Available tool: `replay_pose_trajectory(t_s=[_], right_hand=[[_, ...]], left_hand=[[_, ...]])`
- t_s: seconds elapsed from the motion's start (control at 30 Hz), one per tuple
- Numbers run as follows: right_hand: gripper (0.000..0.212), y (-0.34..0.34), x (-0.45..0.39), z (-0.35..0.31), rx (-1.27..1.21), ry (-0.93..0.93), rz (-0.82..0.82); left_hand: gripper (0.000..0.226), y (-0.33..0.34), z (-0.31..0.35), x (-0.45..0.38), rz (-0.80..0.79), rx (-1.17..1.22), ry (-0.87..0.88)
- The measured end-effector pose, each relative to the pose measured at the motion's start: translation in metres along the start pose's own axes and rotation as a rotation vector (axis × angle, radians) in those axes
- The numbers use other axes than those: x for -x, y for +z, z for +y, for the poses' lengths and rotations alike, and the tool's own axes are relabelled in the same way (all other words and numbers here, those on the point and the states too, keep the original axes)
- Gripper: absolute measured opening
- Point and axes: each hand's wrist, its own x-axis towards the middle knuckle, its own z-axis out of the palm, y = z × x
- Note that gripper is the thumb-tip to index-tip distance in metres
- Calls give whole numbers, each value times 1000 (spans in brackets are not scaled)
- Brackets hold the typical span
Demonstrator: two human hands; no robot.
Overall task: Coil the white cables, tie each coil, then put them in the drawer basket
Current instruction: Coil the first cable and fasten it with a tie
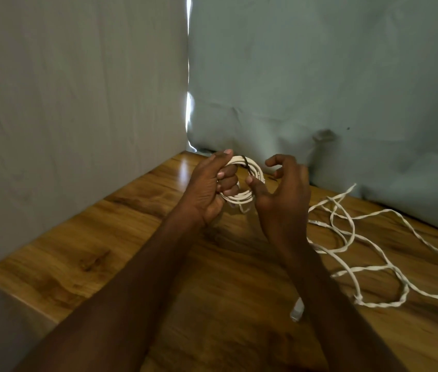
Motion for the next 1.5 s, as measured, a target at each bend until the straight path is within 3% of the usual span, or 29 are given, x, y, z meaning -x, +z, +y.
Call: replay_pose_trajectory(t_s=[0.2,0.37,0.5,0.7,0.77,1.07,1.17,1.33,1.5], right_hand=[[9,8,9,-3,236,-174,30],[19,10,14,-14,154,-66,94],[14,9,12,-5,237,-66,120],[6,10,11,-4,257,-80,-91],[5,9,12,-4,241,-162,-84],[7,9,6,5,156,-266,-54],[13,3,-1,9,67,-275,-120],[18,-3,-7,18,13,-175,-90],[17,2,-1,12,117,-102,-103]], left_hand=[[27,4,-5,2,134,-76,101],[22,6,-4,3,166,-112,122],[19,8,-7,4,159,-161,127],[9,7,-15,2,193,-283,121],[4,6,-15,1,203,-323,141],[12,4,-13,2,176,-402,148],[22,1,-10,2,157,-458,165],[33,0,-17,3,103,-614,123],[24,0,-17,2,138,-594,135]])
